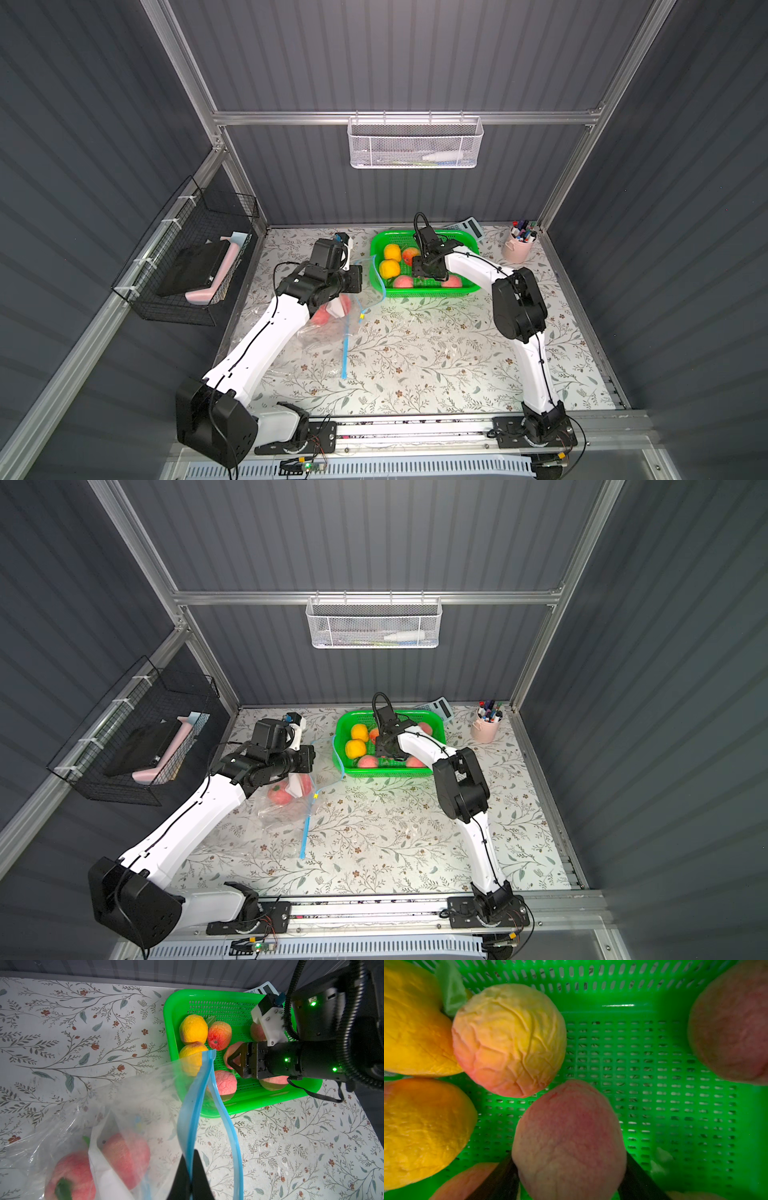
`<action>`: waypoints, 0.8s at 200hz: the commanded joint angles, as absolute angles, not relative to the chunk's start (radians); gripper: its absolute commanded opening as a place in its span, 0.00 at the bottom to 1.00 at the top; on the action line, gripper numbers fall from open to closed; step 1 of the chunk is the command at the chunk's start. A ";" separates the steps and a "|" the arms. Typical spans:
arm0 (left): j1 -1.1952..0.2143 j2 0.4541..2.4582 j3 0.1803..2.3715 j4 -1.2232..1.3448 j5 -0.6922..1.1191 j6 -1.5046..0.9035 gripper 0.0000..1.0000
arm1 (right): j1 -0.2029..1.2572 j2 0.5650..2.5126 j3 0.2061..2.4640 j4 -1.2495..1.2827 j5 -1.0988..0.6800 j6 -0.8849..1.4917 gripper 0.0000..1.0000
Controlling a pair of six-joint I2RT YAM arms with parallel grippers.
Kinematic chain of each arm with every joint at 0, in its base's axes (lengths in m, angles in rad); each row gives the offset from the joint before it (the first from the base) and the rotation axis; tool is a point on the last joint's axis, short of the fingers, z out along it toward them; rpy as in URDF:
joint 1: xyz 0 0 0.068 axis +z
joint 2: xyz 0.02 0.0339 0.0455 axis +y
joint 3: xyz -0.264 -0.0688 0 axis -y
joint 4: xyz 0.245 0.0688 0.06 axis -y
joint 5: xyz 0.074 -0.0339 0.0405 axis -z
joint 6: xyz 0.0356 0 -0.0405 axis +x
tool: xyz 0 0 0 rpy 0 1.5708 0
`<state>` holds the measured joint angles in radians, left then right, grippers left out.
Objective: Place the peach in a zip-top bag and seal the zipper
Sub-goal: Pick up the peach from the basket, then place the peach in the zipper food storage bag.
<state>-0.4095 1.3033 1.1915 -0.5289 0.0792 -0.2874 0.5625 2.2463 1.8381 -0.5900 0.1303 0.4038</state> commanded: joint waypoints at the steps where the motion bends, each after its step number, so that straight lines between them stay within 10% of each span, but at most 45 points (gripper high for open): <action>1: -0.403 1.299 1.224 -0.544 0.065 -0.289 0.00 | 0.559 2.147 1.807 -0.559 0.148 0.416 0.65; 160: -0.374 1.280 1.278 -0.570 0.101 -0.323 0.00 | 0.714 1.621 1.453 -0.108 -0.345 0.351 0.65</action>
<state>-0.3813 1.3029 1.2362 -0.5533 0.0799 -0.3069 0.6487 1.6371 1.4727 -0.2306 -0.2783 0.3607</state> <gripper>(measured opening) 0.052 0.654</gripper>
